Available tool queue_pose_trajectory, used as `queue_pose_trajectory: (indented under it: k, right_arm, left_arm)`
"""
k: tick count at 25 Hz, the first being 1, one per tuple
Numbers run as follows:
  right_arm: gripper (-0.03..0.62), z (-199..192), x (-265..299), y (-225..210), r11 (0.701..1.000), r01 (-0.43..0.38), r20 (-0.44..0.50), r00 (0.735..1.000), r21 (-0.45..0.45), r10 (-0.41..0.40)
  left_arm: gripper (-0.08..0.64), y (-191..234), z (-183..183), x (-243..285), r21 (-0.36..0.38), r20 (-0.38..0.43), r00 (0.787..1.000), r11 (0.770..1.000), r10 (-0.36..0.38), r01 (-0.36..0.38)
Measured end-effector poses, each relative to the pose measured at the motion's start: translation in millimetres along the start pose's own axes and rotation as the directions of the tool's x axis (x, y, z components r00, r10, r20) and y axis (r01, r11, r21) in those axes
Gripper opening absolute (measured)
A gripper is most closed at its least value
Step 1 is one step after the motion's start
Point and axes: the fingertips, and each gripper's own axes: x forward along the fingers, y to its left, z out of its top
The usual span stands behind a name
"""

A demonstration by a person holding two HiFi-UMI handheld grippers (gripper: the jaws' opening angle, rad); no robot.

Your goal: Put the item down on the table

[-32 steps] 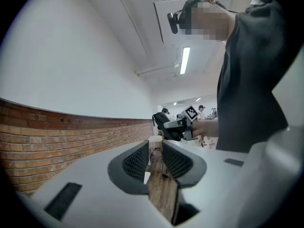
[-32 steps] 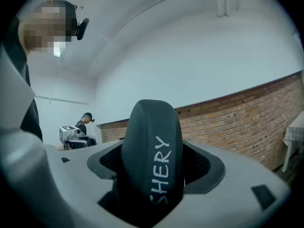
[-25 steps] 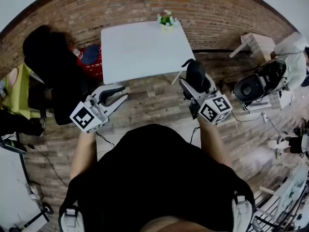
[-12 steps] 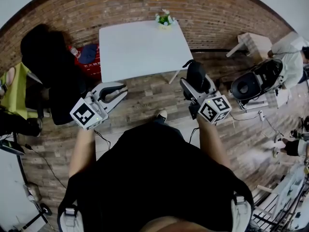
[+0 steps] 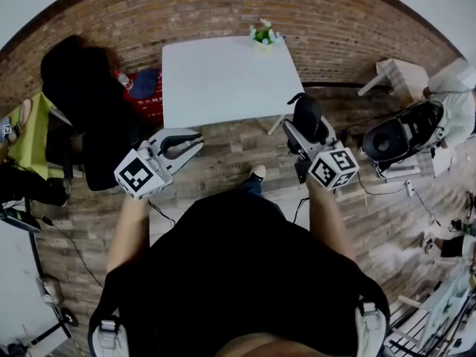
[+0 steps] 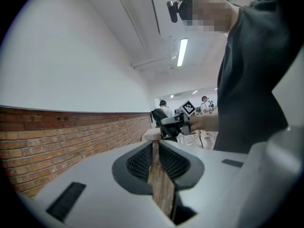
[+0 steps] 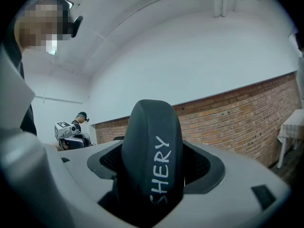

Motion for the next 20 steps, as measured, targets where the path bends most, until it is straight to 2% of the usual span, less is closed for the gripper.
queue_pose_trajectory:
  k: [14,20]
  right_arm:
    - [0.362,2.0,23.2,-47.8,1.000,0.029,0.001,1.000,0.001,-0.029]
    - [0.362,5.7,34.8,-69.2,0.999,0.042,-0.010,0.999,-0.012,-0.042]
  left_arm:
    - [0.026,35.6,-9.7,45.6,-0.013,-0.048,0.999,1.000,-0.024,0.023]
    - [0.015,58.1,-13.3,62.4,-0.020,-0.057,0.998,1.000,-0.012,0.011]
